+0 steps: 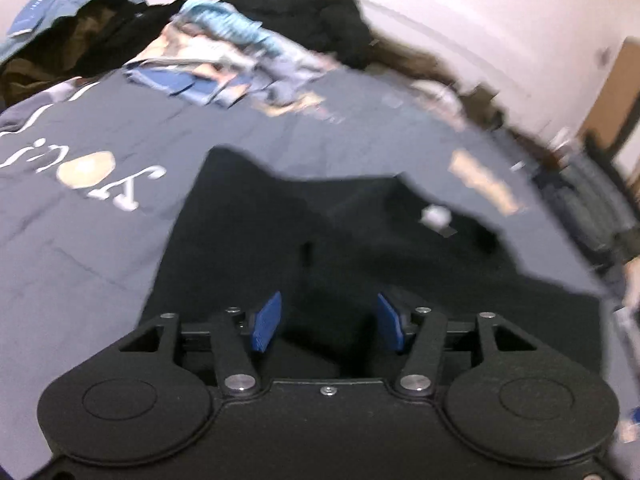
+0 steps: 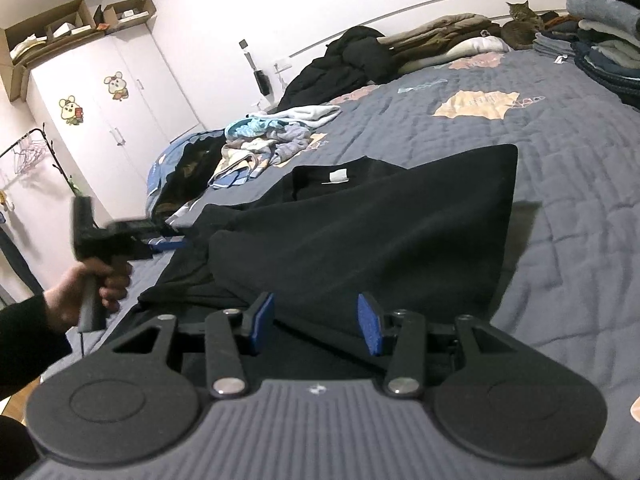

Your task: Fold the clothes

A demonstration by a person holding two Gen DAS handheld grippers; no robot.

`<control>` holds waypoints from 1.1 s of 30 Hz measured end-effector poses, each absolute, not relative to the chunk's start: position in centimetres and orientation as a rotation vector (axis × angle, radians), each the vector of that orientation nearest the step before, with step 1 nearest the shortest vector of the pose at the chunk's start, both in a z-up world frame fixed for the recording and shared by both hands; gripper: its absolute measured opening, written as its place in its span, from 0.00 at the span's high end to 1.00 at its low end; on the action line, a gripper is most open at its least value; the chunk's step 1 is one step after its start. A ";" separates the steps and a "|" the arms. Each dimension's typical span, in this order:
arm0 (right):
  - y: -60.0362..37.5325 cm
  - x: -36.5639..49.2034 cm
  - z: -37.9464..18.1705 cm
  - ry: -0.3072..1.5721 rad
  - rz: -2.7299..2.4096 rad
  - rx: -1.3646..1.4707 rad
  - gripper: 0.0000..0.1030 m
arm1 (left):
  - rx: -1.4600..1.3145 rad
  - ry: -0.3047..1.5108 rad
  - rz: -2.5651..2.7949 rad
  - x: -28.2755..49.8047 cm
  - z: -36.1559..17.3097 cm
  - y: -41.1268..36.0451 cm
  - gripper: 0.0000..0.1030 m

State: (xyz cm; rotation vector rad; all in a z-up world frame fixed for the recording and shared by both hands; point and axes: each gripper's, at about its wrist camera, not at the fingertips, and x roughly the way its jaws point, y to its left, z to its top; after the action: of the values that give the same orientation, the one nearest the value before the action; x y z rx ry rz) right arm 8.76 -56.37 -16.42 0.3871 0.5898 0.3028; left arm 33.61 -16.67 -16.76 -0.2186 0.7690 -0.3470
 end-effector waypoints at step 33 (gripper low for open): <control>-54.7 11.9 -21.4 0.721 0.154 0.341 0.54 | -0.332 0.927 -0.476 35.3 -20.1 -19.7 0.87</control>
State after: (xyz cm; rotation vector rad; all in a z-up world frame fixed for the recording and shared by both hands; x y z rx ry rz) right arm 11.91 -54.75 -21.38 0.3412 0.7210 0.1536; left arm 35.29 -19.69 -20.13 -0.3317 0.9270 -0.4757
